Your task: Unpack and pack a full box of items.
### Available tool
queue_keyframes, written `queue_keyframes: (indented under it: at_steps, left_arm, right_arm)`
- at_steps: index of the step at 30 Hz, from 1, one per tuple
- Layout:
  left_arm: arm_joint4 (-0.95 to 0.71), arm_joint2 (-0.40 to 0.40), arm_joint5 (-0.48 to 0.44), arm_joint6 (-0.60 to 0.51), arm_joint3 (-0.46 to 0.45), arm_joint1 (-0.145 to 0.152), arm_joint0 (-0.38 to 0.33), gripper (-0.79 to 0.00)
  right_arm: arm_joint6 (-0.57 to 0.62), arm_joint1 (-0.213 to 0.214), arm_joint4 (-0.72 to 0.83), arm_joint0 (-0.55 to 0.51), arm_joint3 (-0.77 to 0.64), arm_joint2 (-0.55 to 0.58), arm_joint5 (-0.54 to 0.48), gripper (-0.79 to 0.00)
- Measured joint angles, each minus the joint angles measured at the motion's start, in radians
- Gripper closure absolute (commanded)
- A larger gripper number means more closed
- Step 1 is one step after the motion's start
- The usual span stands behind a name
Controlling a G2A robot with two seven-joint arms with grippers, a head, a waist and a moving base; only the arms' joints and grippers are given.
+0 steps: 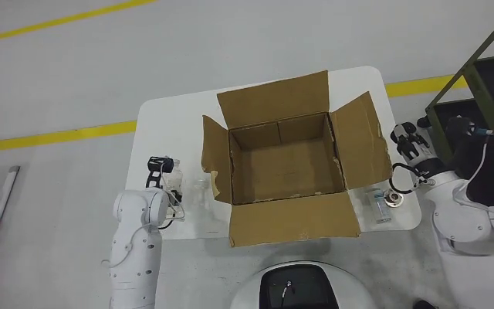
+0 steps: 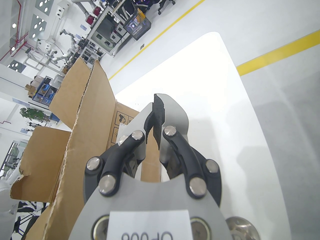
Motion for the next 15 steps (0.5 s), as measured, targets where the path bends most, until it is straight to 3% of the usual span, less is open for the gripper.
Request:
queue_keyframes:
  at_steps: [6,11,15]
  left_arm:
    - [-0.003,-0.034,0.039,0.068,-0.086,0.005,-0.082,0.0]
    - [-0.047,-0.044,0.093,0.103,-0.091,0.003,-0.166,0.0]
    - [-0.105,-0.002,0.117,0.112,-0.074,-0.003,-0.231,0.0]
  right_arm:
    - [-0.005,0.002,0.003,0.008,0.013,-0.011,0.002,0.0]
    - [-0.007,0.005,0.003,0.011,0.01,-0.014,0.006,0.0]
    - [-0.011,0.007,0.006,0.01,0.009,-0.016,0.008,0.0]
